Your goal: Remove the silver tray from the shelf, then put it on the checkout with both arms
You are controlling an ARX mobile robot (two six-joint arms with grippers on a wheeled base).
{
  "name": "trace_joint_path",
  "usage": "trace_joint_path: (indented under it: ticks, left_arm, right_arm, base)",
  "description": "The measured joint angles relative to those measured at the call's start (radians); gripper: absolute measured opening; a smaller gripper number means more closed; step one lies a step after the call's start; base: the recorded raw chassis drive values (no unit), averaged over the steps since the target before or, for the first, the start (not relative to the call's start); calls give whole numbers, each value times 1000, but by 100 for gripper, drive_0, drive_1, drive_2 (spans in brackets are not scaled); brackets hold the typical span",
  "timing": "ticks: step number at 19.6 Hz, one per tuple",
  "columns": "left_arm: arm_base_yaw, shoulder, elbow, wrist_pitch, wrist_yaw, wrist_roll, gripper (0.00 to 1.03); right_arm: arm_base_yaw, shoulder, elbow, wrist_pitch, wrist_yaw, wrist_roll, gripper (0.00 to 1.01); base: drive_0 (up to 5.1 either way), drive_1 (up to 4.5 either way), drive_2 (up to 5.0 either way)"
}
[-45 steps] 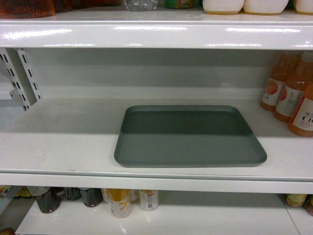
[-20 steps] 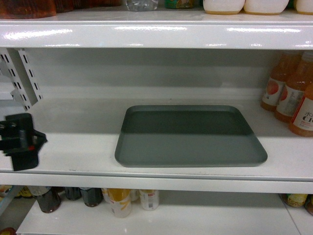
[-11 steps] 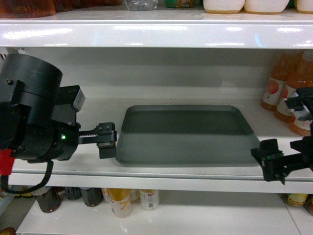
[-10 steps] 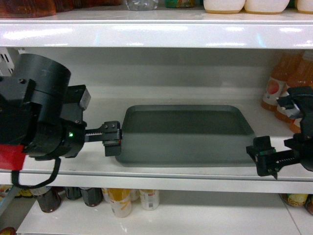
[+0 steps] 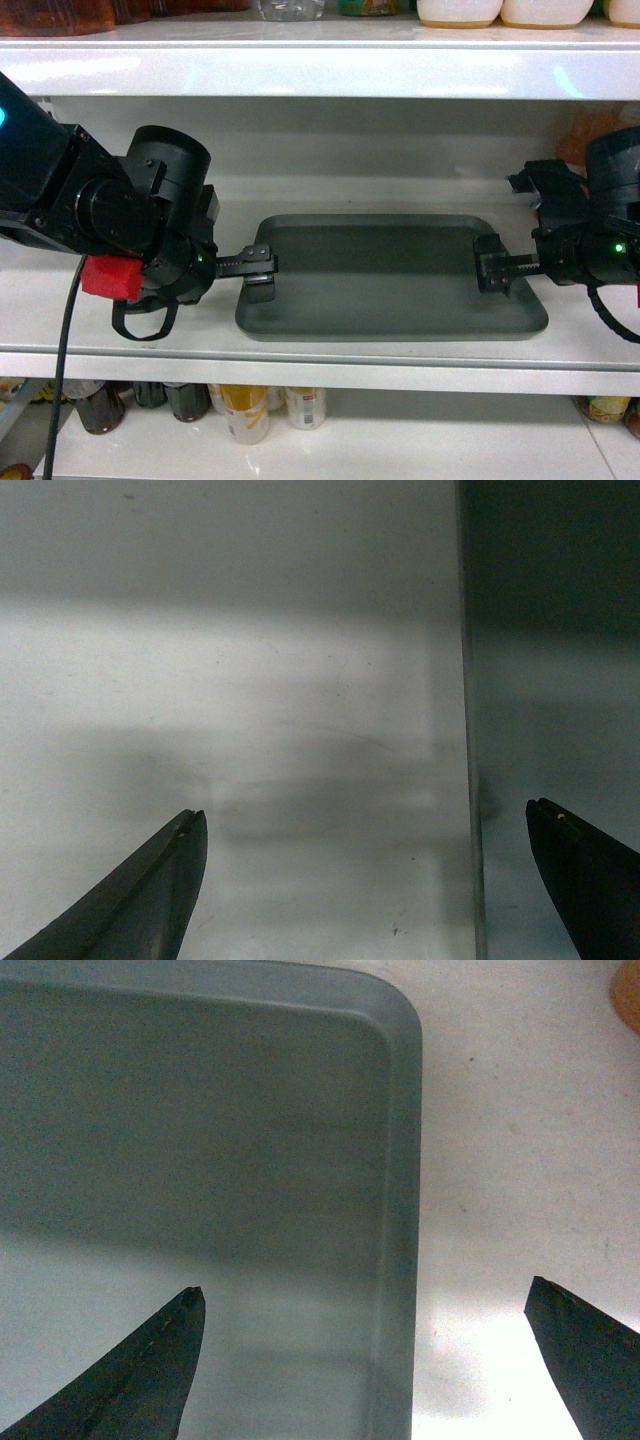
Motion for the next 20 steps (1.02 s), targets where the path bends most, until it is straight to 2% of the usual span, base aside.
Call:
trace_joint_path:
  ticks: [1,3,5,8,10,12,15,16,17,20]
  left_arm:
    - [-2,24,32,-22,1,-3,98]
    - [-5,41,68,-32,13,-39,98]
    - [-8,63,100,-37,22,-63,98]
    - [-15,87,135,-65,33,-89,98]
    - [-26,101,155,-100,29,-75,96]
    - [-31,113,167,-133,8,-67,80]
    - [-30,114,159,-142,29,-79,56]
    - [-30,114,150,-136,33,-91,48]
    - [-30,109,139,-128,41,-105,39]
    - [-30,80,81,-81,73,-132,15]
  right_arm:
    - [-1,28,53,-35,6,2,98]
    - [0,73,127,-99,9,5,98]
    - [6,104,163,-122,23,0,97]
    - [7,128,204,-164,44,-5,71]
    - [12,130,202,-157,49,-13,52]
    - [12,130,189,-146,61,-19,34]
    - [11,127,169,-131,61,-16,10]
    - [11,124,164,-127,59,5,5]
    - [11,119,154,-124,53,24,4]
    - [12,103,114,-97,50,47,4]
  base:
    - [0,0,0]
    - [0,0,0]
    - [0,0,0]
    - [0,0,0]
    - [0,0,0]
    - [0,0,0]
    - [0,0,0]
    - [0,0,0]
    - [0,0,0]
    - [0,0,0]
